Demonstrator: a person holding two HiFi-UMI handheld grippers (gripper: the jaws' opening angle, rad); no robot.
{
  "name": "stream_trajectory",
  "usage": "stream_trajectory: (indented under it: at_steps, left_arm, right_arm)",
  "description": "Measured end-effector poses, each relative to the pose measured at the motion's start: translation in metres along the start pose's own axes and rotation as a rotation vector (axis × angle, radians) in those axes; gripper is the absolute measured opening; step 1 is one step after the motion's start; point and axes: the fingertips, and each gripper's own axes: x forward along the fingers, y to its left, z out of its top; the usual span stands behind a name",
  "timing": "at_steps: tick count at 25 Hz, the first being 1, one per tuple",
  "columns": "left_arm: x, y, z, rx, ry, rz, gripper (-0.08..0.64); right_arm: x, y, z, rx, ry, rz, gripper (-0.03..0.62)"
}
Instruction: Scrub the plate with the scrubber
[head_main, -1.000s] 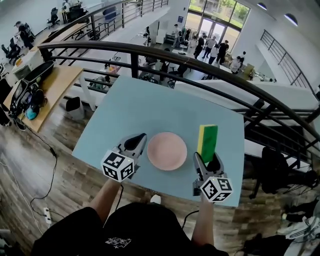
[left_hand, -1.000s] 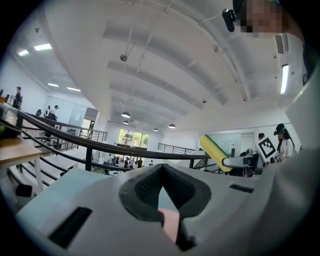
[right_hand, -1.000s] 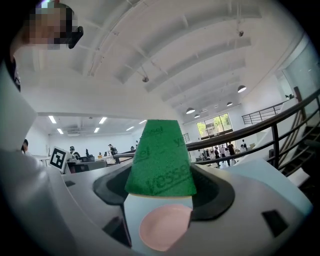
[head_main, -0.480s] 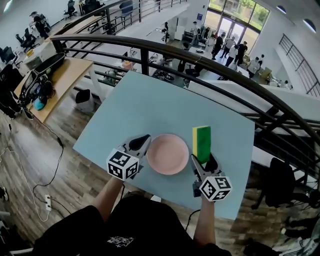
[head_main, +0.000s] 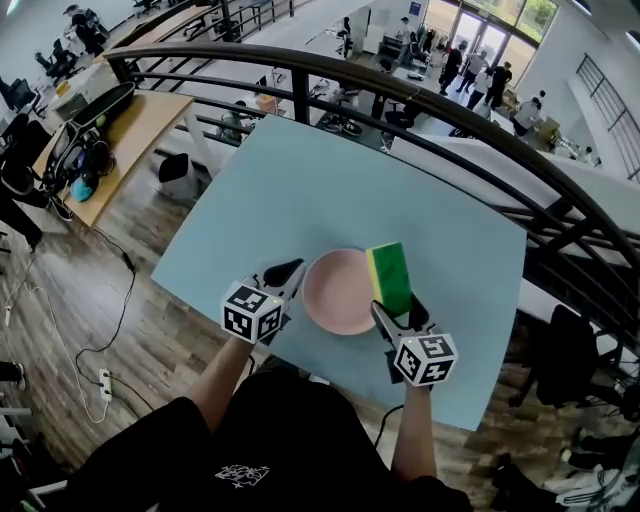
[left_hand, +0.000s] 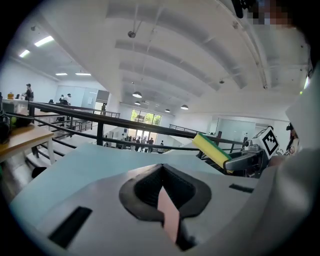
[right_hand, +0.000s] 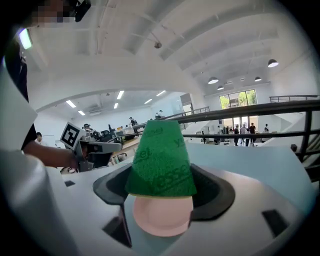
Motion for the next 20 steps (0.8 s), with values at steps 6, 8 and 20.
stream_trajectory:
  at_steps: [6, 8, 20]
  left_arm:
    - [0.024, 0.023, -0.037, -0.046, 0.104, -0.043, 0.009]
    - [0.034, 0.029, -0.05, -0.051, 0.141, -0.056, 0.009]
    - [0.081, 0.059, -0.121, -0.092, 0.377, -0.135, 0.077]
  right_arm:
    - [0.035, 0.0, -0.045, -0.07, 0.172, -0.014, 0.333]
    - [0.044, -0.002, -0.059, -0.082, 0.22, -0.025, 0.333]
    - [0.088, -0.006, -0.116, -0.132, 0.463, -0.094, 0.333]
